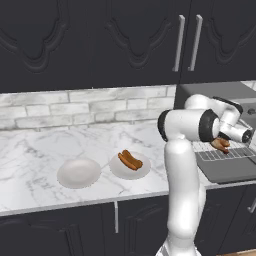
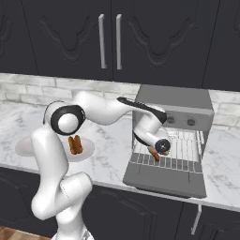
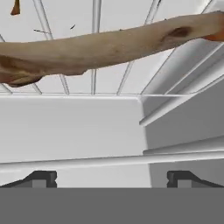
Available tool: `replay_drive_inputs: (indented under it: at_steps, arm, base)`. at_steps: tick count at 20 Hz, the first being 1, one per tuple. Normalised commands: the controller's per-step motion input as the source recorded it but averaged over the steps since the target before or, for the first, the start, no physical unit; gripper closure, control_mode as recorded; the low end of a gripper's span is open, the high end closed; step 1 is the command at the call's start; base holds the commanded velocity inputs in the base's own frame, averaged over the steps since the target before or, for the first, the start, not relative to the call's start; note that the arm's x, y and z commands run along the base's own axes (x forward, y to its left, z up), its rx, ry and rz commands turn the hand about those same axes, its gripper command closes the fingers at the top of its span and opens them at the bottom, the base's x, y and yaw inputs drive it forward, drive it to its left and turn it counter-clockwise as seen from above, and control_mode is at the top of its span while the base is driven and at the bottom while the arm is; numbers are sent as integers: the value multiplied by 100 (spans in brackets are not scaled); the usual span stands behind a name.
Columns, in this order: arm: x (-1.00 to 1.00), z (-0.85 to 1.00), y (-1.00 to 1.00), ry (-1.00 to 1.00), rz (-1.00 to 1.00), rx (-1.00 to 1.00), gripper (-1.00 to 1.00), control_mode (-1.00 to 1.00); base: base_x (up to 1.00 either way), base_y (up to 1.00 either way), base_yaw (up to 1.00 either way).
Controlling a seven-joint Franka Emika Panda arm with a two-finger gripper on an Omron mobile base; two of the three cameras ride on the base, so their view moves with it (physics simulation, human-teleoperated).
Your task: Open the toaster oven door. Place the hotdog bun on the top rack in the toaster oven and place the chicken drumstick on the bottom rack.
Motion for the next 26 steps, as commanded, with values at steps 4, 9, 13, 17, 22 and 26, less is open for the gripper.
replay_drive_inputs:
  at_steps: [4, 9, 13, 17, 22, 26]
  arm:
    - [18, -26, -28, 3, 0, -1, -100, -100]
    - [1, -32, -35, 9, 0, -4, -100, -100]
    - [0, -38, -42, 22, 0, -1, -100, -100]
    - [-30, -44, -82, 45, 0, 1, -100, -100]
    - [-92, -35, -97, 47, -1, 6, -100, -100]
    - [-100, -39, -91, 39, -6, 5, -100, -100]
  base:
    - [0, 0, 0]
    - [0, 0, 0]
    - [0, 0, 0]
    - [0, 0, 0]
    - [0, 0, 0]
    - [0, 0, 0]
